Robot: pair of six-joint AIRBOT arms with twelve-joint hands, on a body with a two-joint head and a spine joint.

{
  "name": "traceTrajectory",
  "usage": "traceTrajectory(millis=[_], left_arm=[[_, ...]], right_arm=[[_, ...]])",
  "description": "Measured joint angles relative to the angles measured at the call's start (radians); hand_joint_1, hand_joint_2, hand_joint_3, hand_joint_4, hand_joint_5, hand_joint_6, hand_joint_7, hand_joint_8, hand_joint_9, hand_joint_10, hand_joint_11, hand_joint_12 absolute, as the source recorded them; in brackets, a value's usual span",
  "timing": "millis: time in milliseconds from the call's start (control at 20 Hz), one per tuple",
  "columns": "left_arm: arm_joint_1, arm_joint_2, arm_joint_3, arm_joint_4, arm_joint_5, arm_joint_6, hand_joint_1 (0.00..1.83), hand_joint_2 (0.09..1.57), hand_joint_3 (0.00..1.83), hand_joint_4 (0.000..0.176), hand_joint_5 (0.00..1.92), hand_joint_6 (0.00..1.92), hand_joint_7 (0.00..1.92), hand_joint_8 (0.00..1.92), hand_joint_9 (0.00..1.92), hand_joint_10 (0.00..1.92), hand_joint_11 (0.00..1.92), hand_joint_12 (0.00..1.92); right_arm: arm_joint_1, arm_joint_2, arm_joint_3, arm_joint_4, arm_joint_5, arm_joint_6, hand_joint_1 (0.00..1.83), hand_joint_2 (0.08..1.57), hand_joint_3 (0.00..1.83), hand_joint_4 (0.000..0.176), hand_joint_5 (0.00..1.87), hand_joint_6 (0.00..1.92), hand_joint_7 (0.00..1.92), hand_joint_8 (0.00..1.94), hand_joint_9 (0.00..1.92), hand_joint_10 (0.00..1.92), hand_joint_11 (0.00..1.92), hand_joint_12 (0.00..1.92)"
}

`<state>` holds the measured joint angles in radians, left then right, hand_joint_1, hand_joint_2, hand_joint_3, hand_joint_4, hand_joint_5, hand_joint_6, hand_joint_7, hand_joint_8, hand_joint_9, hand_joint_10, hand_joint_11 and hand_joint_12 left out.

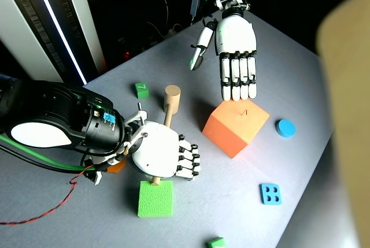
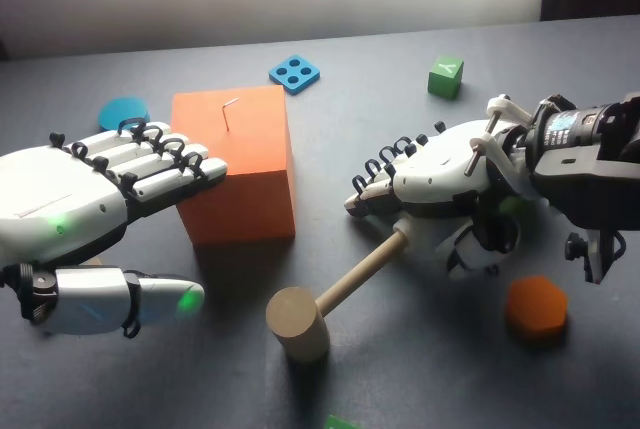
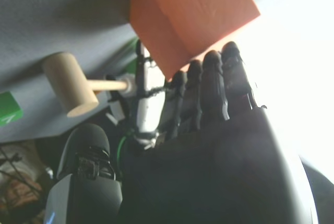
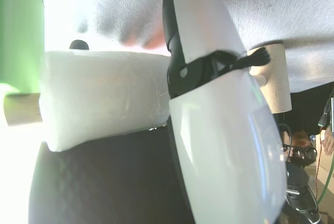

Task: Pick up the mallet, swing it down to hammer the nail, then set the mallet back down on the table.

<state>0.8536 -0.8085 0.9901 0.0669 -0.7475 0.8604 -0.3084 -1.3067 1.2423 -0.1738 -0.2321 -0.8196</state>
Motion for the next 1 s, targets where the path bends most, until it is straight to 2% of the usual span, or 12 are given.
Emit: traceTrajectory(millis=[150,350,450,500,550,600,650,800,850,900,950,1000], left_arm=[[0.0,-0.005,0.003,-0.002,0.0,0.0,0.0,1.24,0.0,0.0,0.05,0.01,0.04,0.01,0.02,0.01,0.02,0.01],[0.0,-0.011,0.003,-0.008,-0.001,-0.005,0.0,1.23,0.0,0.0,0.04,0.0,0.03,0.0,0.02,0.0,0.0,0.0],[0.0,-0.011,0.003,-0.009,-0.001,-0.011,0.0,1.22,0.0,0.0,0.02,0.0,0.02,0.0,0.01,0.0,0.0,0.0],[0.0,-0.011,0.003,-0.01,0.0,-0.014,0.0,1.21,0.0,0.0,0.03,0.01,0.05,0.01,0.03,0.01,0.01,0.0],[0.0,-0.011,0.003,-0.01,-0.001,-0.014,0.0,1.21,0.0,0.0,0.04,0.01,0.05,0.01,0.03,0.01,0.01,0.0],[0.003,-0.011,0.003,-0.011,-0.002,-0.017,0.0,1.21,0.0,0.0,0.03,0.01,0.05,0.01,0.04,0.01,0.01,0.01],[0.003,-0.011,0.003,-0.011,-0.002,-0.021,0.0,1.21,0.0,0.0,0.03,0.0,0.05,0.01,0.04,0.01,0.01,0.01],[0.003,-0.011,0.003,-0.011,-0.003,-0.021,0.0,1.22,0.0,0.0,0.05,0.01,0.07,0.02,0.06,0.02,0.04,0.02],[0.005,-0.011,0.003,-0.011,-0.004,-0.021,0.0,1.21,0.0,0.0,0.06,0.01,0.07,0.02,0.07,0.02,0.05,0.02],[0.007,-0.011,0.002,-0.013,-0.007,-0.021,0.0,1.22,0.0,0.0,0.05,0.01,0.06,0.01,0.05,0.01,0.03,0.02],[0.009,-0.011,0.002,-0.014,-0.01,-0.021,0.0,1.23,0.0,0.0,0.08,0.01,0.09,0.02,0.07,0.01,0.05,0.03],[0.01,-0.011,0.002,-0.015,-0.01,-0.021,0.0,1.22,0.0,0.0,0.08,0.01,0.08,0.01,0.07,0.01,0.05,0.03]], right_arm=[[0.001,0.001,0.0,0.0,0.006,0.0,1.14,1.02,0.0,0.0,0.45,0.05,0.47,0.05,0.42,0.09,0.0,1.05],[0.008,0.003,0.0,-0.001,0.039,-0.008,1.1,1.01,0.0,0.0,0.72,0.04,0.76,0.08,0.69,0.19,0.09,1.25],[0.015,0.004,0.0,-0.002,0.04,-0.008,1.14,0.99,0.0,0.0,0.85,0.03,0.85,0.11,0.65,0.49,0.15,1.28],[0.016,0.005,0.0,-0.002,0.04,-0.008,1.12,1.0,0.0,0.0,0.9,0.05,0.85,0.2,0.55,0.82,0.19,1.36],[0.018,0.005,0.0,-0.001,0.039,-0.008,1.11,1.0,0.0,0.0,0.93,0.11,0.71,0.64,0.49,1.05,0.23,1.41],[0.018,0.009,-0.005,-0.001,0.039,-0.009,1.15,1.06,0.0,0.0,1.01,0.72,0.68,0.98,0.52,1.22,0.26,1.51],[0.018,0.014,-0.013,0.0,0.026,-0.012,1.15,1.09,0.0,0.0,0.99,0.92,0.65,1.1,0.51,1.27,0.27,1.54],[0.018,0.018,-0.022,0.001,0.003,-0.015,1.15,1.11,0.0,0.0,0.96,1.01,0.71,1.19,0.6,1.27,0.33,1.56],[0.018,0.019,-0.025,0.001,0.002,-0.017,1.21,1.22,0.0,0.0,0.78,1.04,0.79,1.57,0.73,1.72,0.56,1.77],[0.018,0.021,-0.028,0.001,0.002,-0.019,1.12,1.21,0.0,0.0,0.8,1.26,0.77,1.7,0.78,1.87,0.63,1.87],[0.018,0.023,-0.033,0.001,-0.001,-0.02,1.09,1.25,0.0,0.0,0.72,1.37,0.84,1.9,0.95,1.92,0.87,1.92],[0.018,0.025,-0.035,0.001,-0.005,-0.022,1.08,1.26,0.0,0.0,0.71,1.4,0.9,1.93,1.03,1.92,0.97,1.92]])
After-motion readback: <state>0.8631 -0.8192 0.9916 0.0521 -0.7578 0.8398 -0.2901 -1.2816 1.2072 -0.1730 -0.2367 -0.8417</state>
